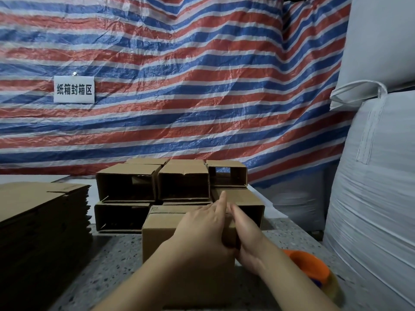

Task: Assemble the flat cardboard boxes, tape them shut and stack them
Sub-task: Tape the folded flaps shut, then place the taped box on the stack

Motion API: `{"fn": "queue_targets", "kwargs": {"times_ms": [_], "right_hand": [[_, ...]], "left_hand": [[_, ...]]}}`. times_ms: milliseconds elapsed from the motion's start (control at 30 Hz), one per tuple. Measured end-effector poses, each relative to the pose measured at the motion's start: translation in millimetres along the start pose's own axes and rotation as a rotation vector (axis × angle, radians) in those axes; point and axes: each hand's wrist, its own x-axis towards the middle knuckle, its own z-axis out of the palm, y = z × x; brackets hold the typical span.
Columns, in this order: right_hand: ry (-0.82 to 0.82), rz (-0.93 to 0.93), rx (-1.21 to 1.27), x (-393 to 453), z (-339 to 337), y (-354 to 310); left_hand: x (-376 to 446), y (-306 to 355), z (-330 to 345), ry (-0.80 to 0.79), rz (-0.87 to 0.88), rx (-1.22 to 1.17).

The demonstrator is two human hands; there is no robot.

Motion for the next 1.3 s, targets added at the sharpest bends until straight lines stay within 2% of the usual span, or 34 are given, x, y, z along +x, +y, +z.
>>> {"fn": "queue_targets", "kwargs": {"times_ms": [100,200,267,400,467,567,667,733,800,967,1033,1167,1233,1300], "right_hand": [[-0.001,0.119,-0.005,-6.2,-5.0,12.5],[-0.006,0.181,-0.113,-18.7,-9.7,16.8],[0.033,0.073,-0.217,-21.5,-9.4,13.9],[0.124,-0.137,-0.294,-22.1,-17.0,13.9],[0.121,-0.204,-0.326,-22.2,-19.8,20.8],[0.073,-0.199,-0.371,-25.5,-18.2,36.0],[0.039,-0.155,-0.431,-30.4,-12.8,50.3],[0.051,-0.045,-0.453,-32.8,-10.6,54.7],[0.063,0.028,-0.45,-32.8,-8.3,55.8],[0.155,-0.138,-0.438,-30.6,-3.3,24.6],[0.175,-0.106,-0.455,-28.1,-8.0,3.9],[0.149,0.086,-0.363,-26.3,-22.5,-16.5],[0.142,0.218,-0.37,-29.0,-28.2,-7.6],[0.154,0.299,-0.394,-32.0,-31.4,8.9]], "left_hand": [[0.1,-1.8,-1.7,-0.015,-0.006,-0.063],[-4.1,-6.5,-12.7,0.081,-0.025,-0.333],[-13.3,-12.5,-27.7,0.221,-0.053,-0.514],[-45.4,-39.7,-37.4,0.58,-0.248,-0.591],[-65.3,-52.4,-29.1,0.631,-0.395,-0.708],[-91.4,-59.2,-12.0,0.472,-0.63,-0.937],[-104.3,-55.4,-0.1,0.229,-0.627,-1.156],[-106.7,-56.6,4.6,0.2,-0.605,-1.192],[-104.9,-61.6,6.5,0.218,-0.658,-1.194],[-85.0,-71.2,-14.8,0.245,-0.777,-1.117],[-74.4,-76.8,-27.1,0.234,-0.814,-1.122],[-69.5,-86.2,-24.8,0.087,-0.886,-1.166],[-76.3,-81.5,-9.9,-0.046,-0.944,-1.171],[-86.4,-73.6,7.1,-0.098,-0.986,-1.197]]}}
